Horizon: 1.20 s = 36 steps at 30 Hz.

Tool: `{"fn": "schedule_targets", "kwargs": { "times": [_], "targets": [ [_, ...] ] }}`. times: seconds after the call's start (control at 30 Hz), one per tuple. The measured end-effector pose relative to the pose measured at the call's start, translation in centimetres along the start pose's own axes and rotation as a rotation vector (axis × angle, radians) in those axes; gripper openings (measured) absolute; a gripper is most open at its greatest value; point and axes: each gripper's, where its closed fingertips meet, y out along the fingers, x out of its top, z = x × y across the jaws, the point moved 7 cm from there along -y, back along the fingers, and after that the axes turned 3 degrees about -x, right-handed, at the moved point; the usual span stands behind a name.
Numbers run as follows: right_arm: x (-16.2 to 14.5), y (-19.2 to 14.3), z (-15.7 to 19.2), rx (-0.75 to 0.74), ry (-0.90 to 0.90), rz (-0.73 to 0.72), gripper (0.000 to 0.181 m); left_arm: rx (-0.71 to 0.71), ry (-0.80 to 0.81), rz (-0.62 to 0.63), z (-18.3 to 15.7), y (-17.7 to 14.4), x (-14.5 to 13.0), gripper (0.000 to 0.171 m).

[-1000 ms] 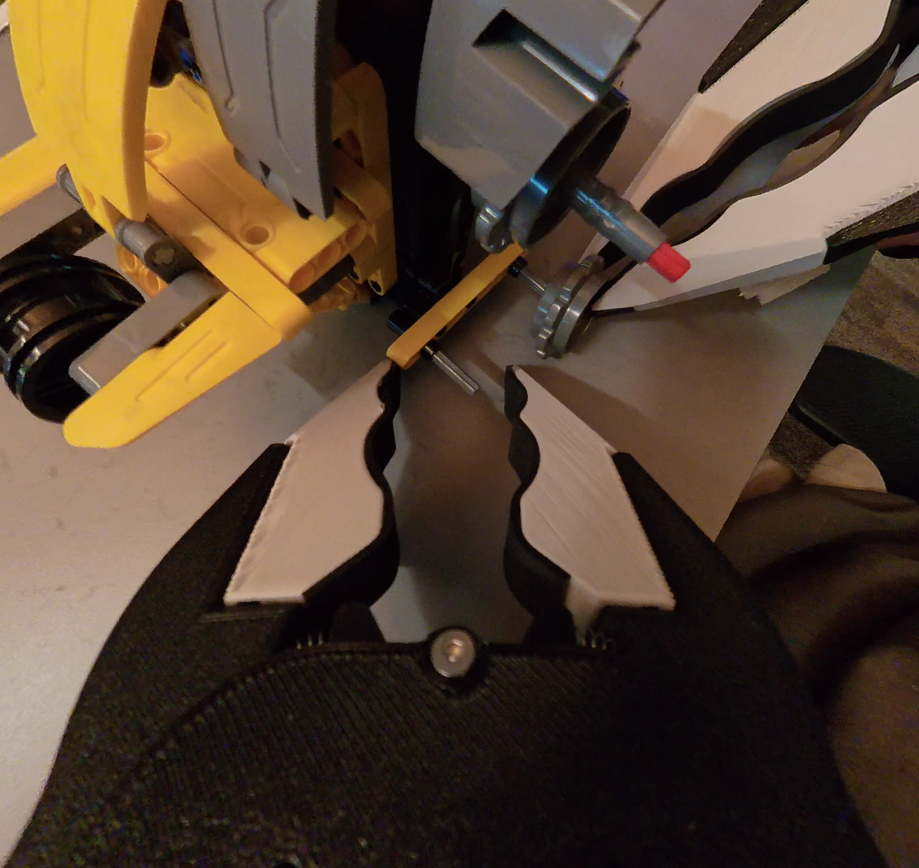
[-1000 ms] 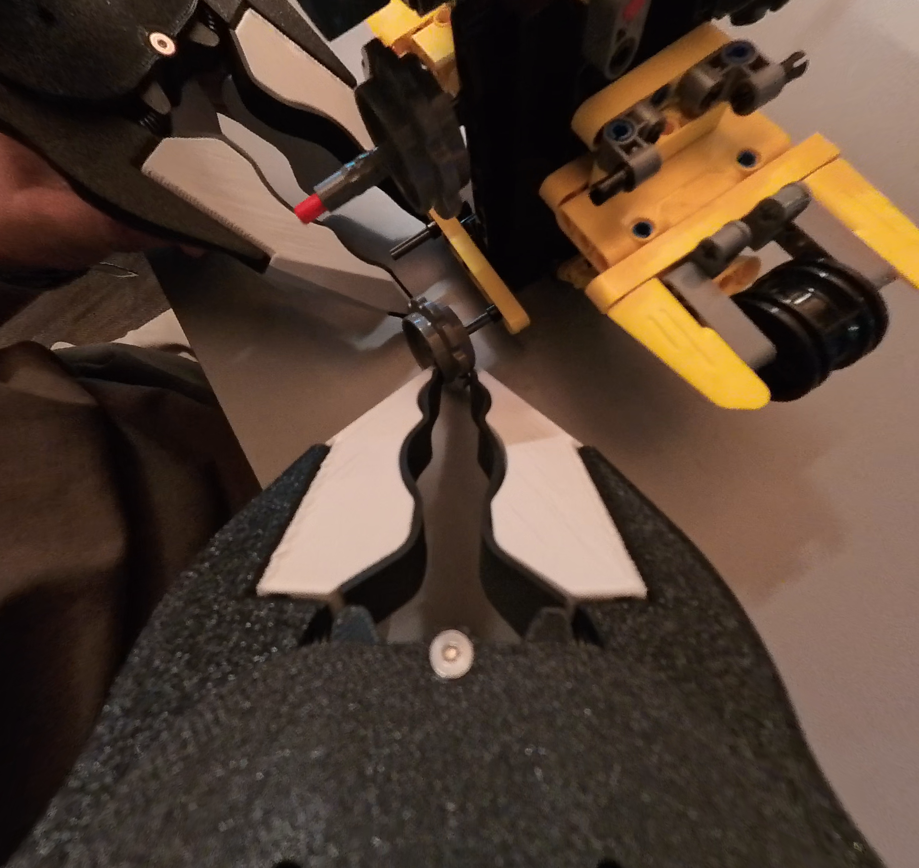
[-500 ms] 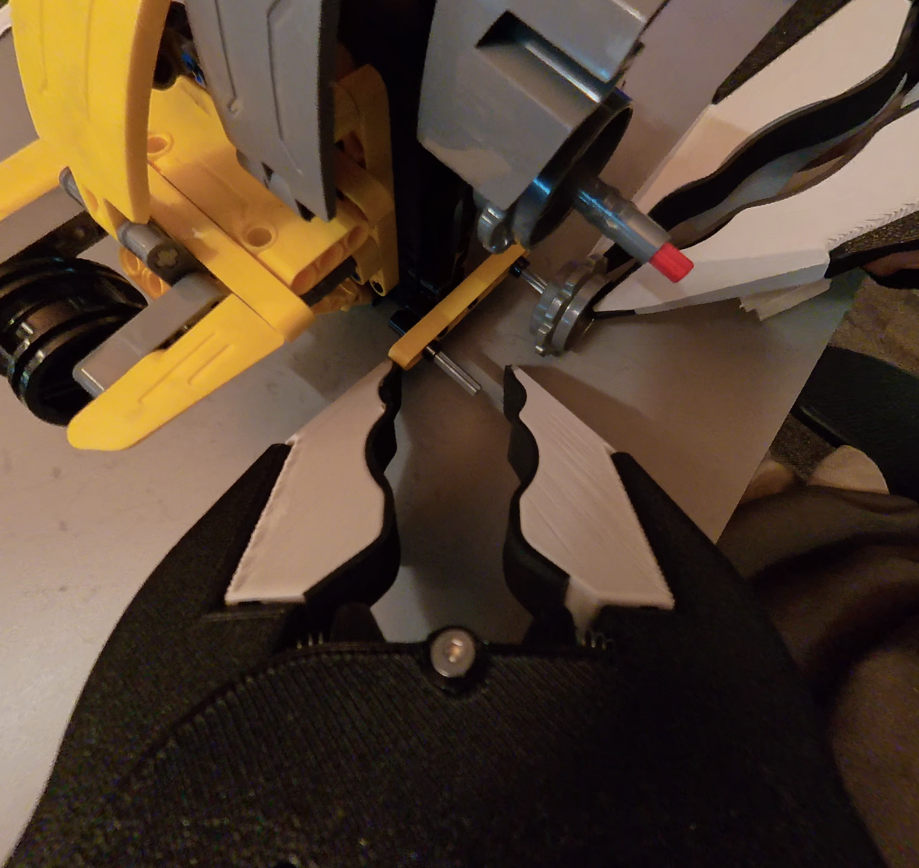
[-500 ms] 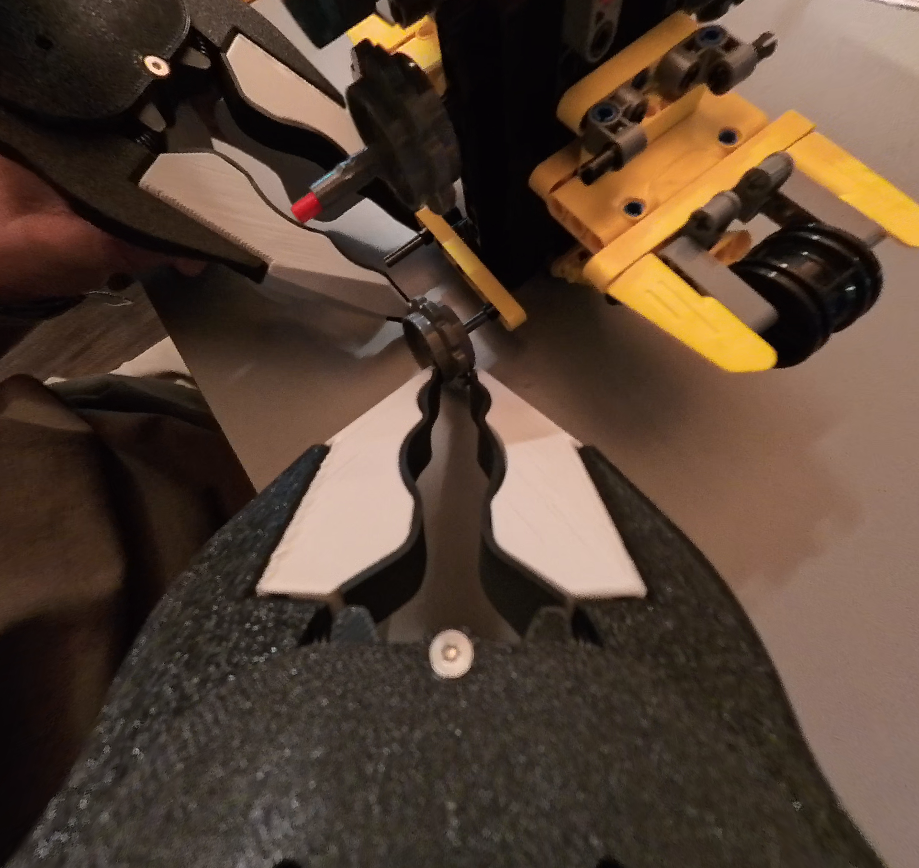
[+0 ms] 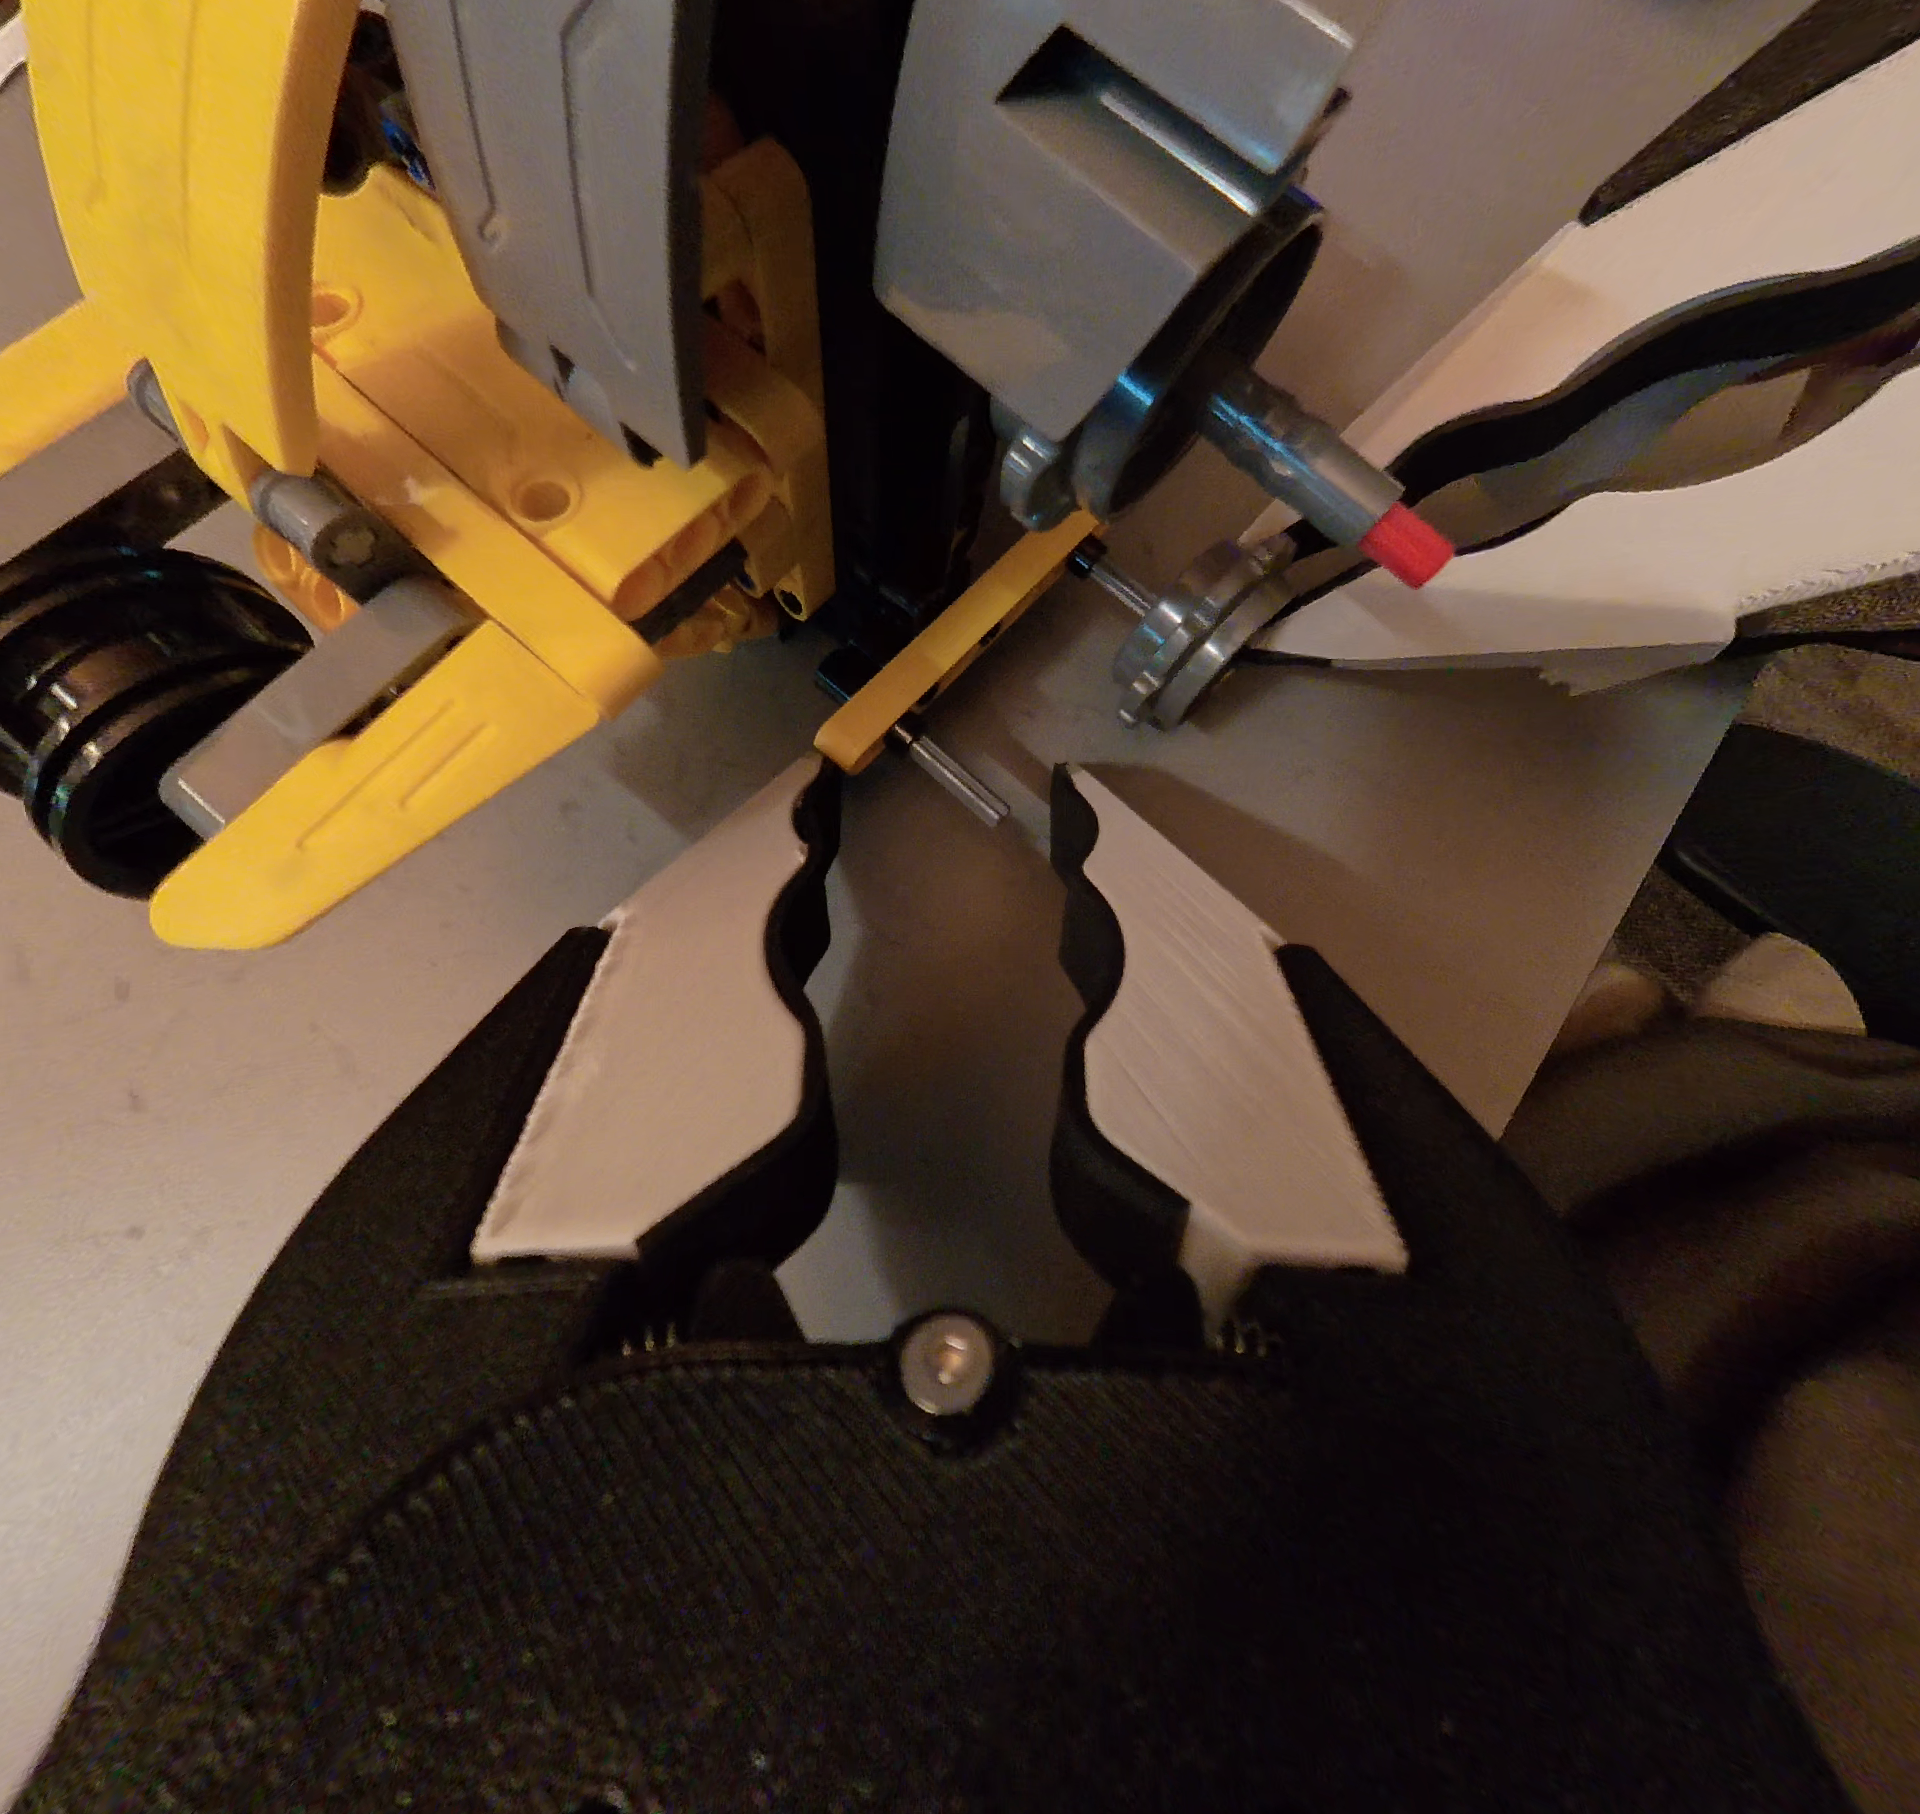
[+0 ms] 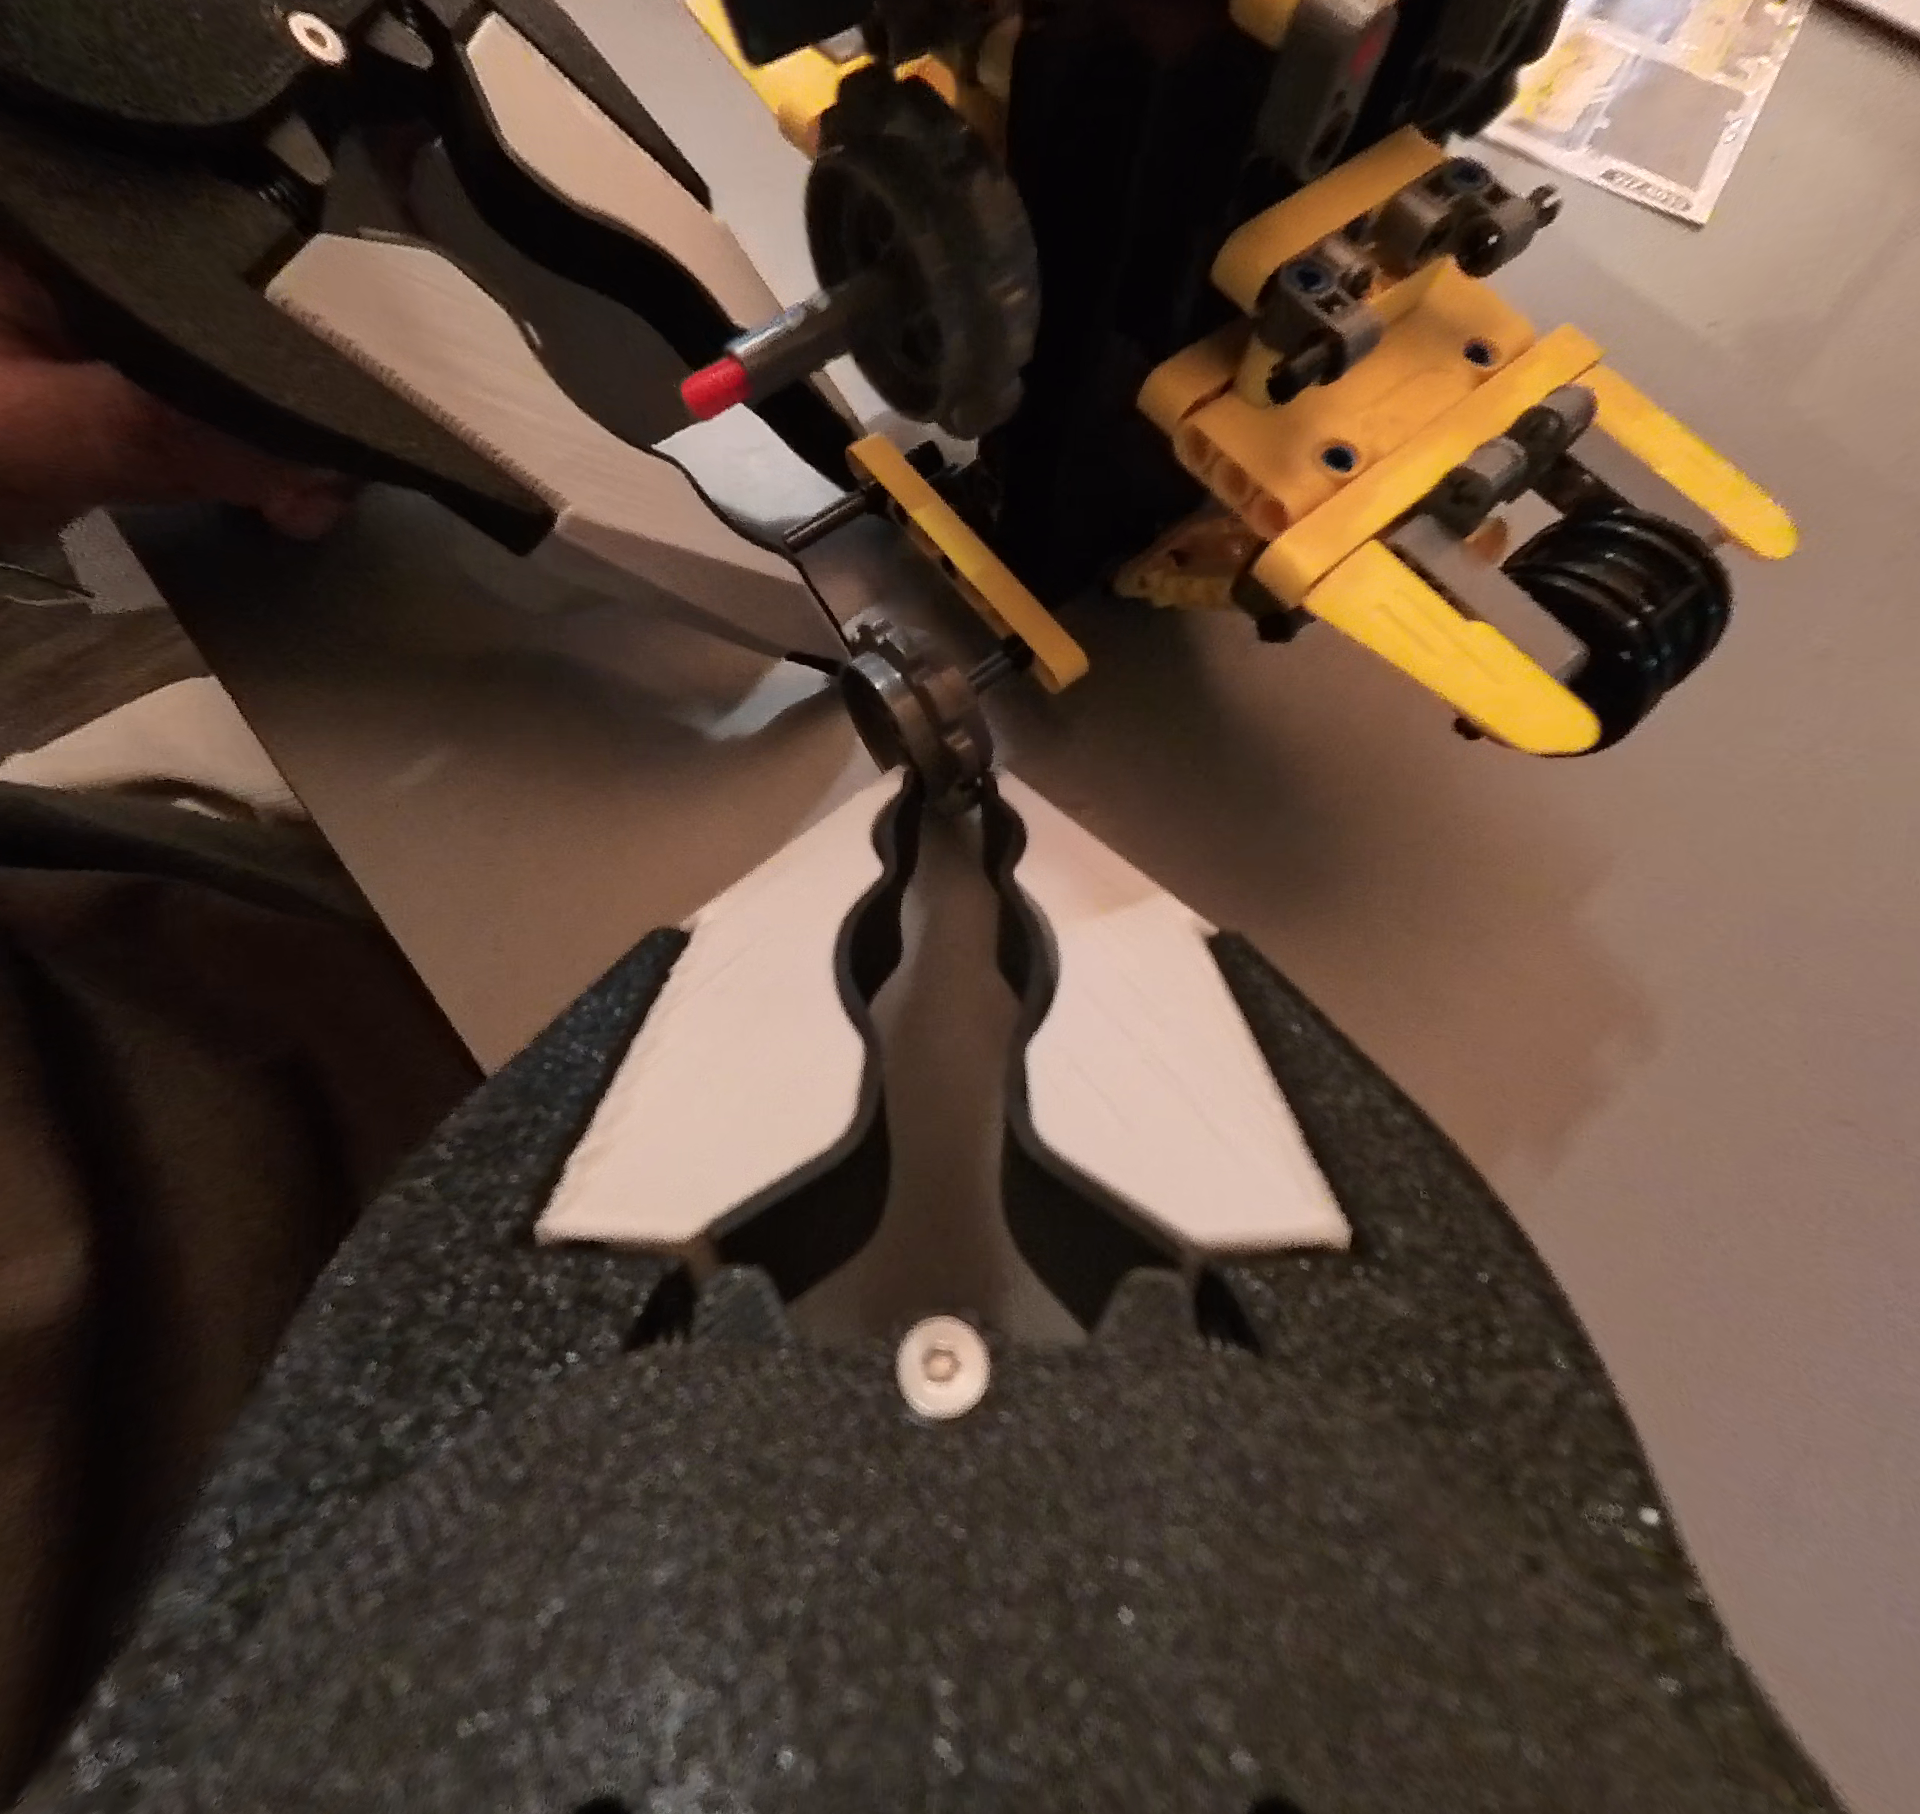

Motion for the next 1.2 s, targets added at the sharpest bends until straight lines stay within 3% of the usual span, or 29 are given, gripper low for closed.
{"fn": "schedule_targets", "kwargs": {
  "times": [0.4, 1.2],
  "targets": [
    [-0.2, -0.2, 1.4, -0.142, -0.312, -0.08, 0.011, -0.007, -0.005, -0.001, 0.1, 0.0, 0.0, 0.04],
    [0.3, 0.1, 0.1, -0.03, -0.159, -0.024, 0.011, -0.078, -0.074, -0.016, 0.5, -0.2, 0.1, 0.041]
  ]
}}
